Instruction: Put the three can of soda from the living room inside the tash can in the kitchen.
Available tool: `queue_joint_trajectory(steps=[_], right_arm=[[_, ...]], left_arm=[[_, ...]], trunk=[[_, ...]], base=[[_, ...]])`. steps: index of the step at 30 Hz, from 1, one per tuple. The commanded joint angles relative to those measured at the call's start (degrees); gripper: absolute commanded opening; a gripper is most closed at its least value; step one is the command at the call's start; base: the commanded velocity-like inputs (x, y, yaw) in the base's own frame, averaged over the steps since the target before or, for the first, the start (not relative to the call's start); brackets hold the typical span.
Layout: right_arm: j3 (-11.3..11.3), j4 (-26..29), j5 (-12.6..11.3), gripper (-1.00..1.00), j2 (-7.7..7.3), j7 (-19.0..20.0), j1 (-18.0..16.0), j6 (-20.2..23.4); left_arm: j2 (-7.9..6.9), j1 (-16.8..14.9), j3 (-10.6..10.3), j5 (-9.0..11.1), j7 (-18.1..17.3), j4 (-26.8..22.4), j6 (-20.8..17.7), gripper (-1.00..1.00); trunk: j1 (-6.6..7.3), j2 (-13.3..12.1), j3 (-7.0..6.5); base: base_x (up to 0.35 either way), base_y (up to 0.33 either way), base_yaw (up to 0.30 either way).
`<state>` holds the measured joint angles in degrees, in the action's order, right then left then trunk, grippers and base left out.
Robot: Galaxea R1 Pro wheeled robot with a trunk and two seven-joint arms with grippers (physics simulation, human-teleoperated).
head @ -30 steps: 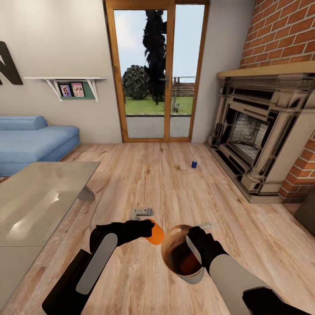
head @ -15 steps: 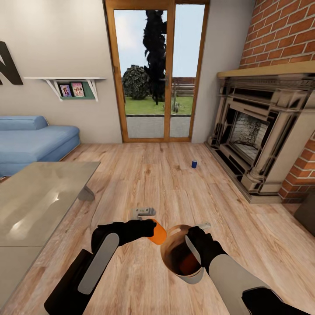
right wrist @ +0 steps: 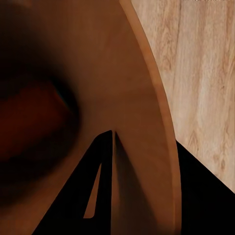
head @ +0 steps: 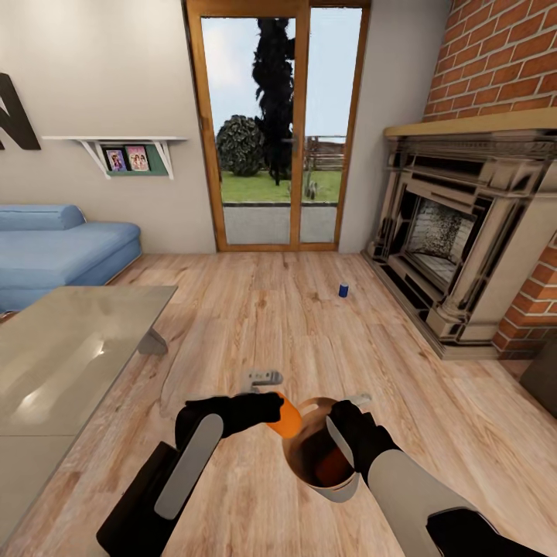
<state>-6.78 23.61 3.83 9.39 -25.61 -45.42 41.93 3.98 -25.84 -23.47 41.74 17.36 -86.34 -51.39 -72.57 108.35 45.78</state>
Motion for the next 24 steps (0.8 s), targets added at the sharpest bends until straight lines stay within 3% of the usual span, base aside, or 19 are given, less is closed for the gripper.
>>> queue_joint_trajectory(steps=[1, 12, 18, 24], right_arm=[[-0.03, 0.03, 0.21, -1.0, 0.01, 0.21, -0.02, -0.01], [-0.08, 0.1, 0.29, -1.0, 0.15, 0.21, -0.02, -0.01], [-0.08, 0.16, 0.3, -1.0, 0.18, 0.28, -0.02, 0.07], [-0.08, 0.2, 0.3, -1.0, 0.19, 0.3, -0.02, 0.08]], left_arm=[[0.07, 0.0, -0.09, -0.09, -0.11, 0.45, 0.32, -1.0], [1.24, -0.07, -0.9, -0.2, -0.19, 6.92, 4.75, -1.0], [2.17, -0.09, -4.0, -0.18, -0.22, 11.03, 8.07, -1.0], [3.05, -0.09, -5.17, -0.2, -0.22, 13.94, 10.81, -1.0]], trunk=[[0.0, 0.0, -0.01], [0.0, 0.0, -0.01], [0.0, 0.0, -0.01], [0.0, 0.0, -0.01]], base=[[0.0, 0.0, 0.0], [0.0, 0.0, 0.0], [0.0, 0.0, 0.0], [0.0, 0.0, 0.0]])
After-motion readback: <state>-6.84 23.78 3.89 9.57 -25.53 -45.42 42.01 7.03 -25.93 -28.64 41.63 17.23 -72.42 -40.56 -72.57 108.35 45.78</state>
